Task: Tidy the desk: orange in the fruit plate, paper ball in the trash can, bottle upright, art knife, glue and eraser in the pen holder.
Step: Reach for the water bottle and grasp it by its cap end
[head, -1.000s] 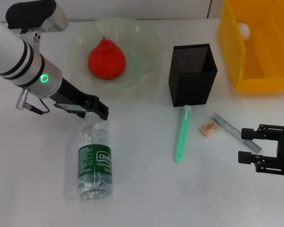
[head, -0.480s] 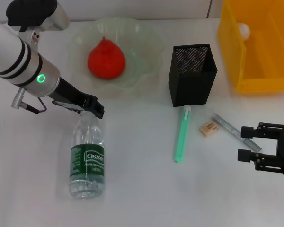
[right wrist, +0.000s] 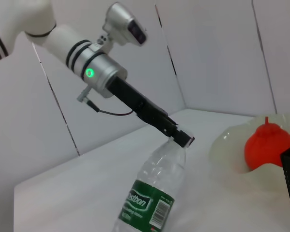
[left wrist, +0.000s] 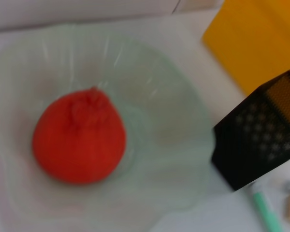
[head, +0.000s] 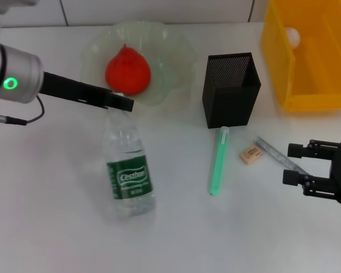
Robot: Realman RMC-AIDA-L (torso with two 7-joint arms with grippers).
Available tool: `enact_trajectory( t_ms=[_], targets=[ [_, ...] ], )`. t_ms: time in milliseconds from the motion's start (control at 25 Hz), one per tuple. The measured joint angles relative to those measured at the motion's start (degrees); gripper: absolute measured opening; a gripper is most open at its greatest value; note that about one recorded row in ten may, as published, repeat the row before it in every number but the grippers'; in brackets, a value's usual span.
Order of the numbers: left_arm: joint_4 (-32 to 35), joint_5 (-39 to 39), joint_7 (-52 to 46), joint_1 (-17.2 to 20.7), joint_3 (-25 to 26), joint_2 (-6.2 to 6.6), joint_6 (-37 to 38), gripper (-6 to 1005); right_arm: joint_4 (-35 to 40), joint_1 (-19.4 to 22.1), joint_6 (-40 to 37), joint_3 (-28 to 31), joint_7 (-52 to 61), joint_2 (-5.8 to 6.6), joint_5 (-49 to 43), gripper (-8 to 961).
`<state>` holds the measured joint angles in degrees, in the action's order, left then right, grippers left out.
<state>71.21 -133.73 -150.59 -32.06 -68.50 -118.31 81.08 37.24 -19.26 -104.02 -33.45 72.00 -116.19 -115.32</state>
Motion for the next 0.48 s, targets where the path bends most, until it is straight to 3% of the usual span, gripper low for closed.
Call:
enact_trajectory(
  t_ms=[40,160,400,480],
  targets=[
    [1.2,6.1,5.3,2.9,2.4,0.06,1.5,480,0.0,0.0,0.0,0.0,0.0,0.0,0.0,641],
    [1.3,15.0,13.6,6.3,5.3,0.06,3.6,480,-0.1,-0.6,-0.3,0.5,0.7,-0.39,0.0,641],
    [1.0,24.1,24.4,11.4,7.2,-0.06,4.1,480,-0.3,-1.5,-0.6,0.5,1.9,-1.05,0.0,641],
    [0.9,25.8,27.3,12.5,7.2,-0.15,3.9,403,-0.7,-1.8,-0.6,0.5,2.0,-1.32,0.0,641]
  ],
)
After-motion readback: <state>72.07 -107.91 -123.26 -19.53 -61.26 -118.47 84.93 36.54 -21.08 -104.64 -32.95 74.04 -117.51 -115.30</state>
